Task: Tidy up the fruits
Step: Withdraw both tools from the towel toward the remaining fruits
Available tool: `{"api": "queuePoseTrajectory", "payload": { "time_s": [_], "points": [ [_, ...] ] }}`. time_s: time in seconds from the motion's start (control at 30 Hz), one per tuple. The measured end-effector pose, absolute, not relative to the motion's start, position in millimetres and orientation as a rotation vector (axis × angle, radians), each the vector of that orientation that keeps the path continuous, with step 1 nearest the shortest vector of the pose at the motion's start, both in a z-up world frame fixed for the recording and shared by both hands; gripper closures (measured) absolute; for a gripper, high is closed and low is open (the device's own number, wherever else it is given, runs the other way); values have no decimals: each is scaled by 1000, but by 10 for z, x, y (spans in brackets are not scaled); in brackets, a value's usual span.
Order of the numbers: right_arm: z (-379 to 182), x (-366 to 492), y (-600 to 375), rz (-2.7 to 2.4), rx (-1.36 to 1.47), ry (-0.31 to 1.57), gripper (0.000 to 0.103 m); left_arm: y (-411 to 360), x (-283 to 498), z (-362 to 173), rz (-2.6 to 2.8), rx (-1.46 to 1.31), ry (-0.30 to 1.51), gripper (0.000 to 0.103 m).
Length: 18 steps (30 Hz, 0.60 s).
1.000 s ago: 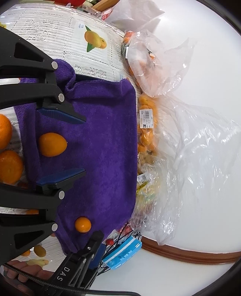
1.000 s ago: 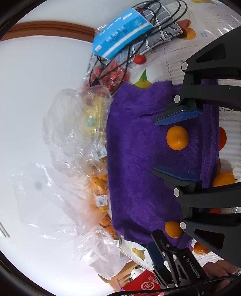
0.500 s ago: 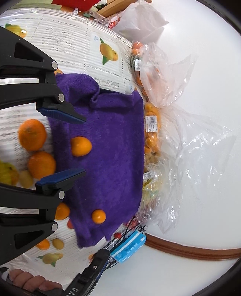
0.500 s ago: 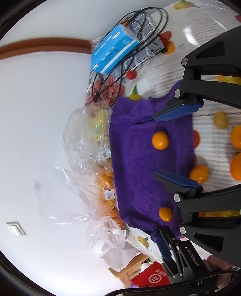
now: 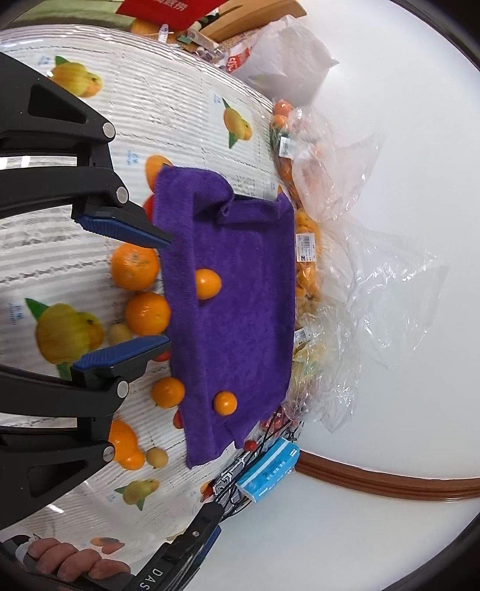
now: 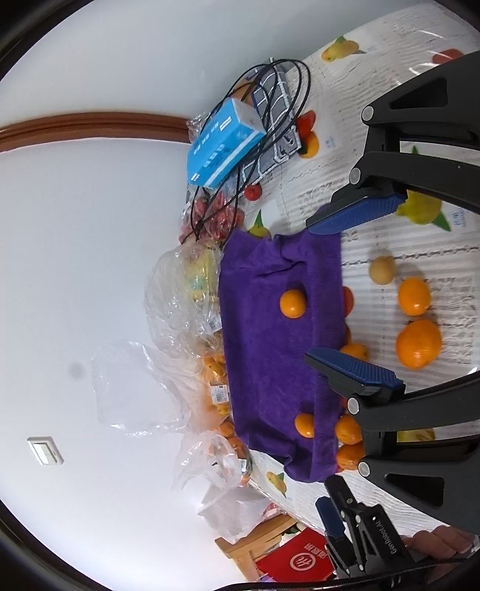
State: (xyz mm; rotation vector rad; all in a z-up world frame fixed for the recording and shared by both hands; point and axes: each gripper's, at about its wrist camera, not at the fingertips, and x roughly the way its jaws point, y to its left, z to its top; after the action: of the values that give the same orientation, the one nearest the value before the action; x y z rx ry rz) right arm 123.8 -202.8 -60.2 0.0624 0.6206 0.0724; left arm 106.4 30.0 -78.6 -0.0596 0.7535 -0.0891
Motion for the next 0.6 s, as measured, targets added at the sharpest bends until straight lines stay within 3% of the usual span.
{"api": "queuePoseTrajectory", "payload": {
  "time_s": [0.6],
  "points": [
    [-862,1089,-2160,87,119,694,40,592,868,-1060,-55,-118,822,56]
  ]
}}
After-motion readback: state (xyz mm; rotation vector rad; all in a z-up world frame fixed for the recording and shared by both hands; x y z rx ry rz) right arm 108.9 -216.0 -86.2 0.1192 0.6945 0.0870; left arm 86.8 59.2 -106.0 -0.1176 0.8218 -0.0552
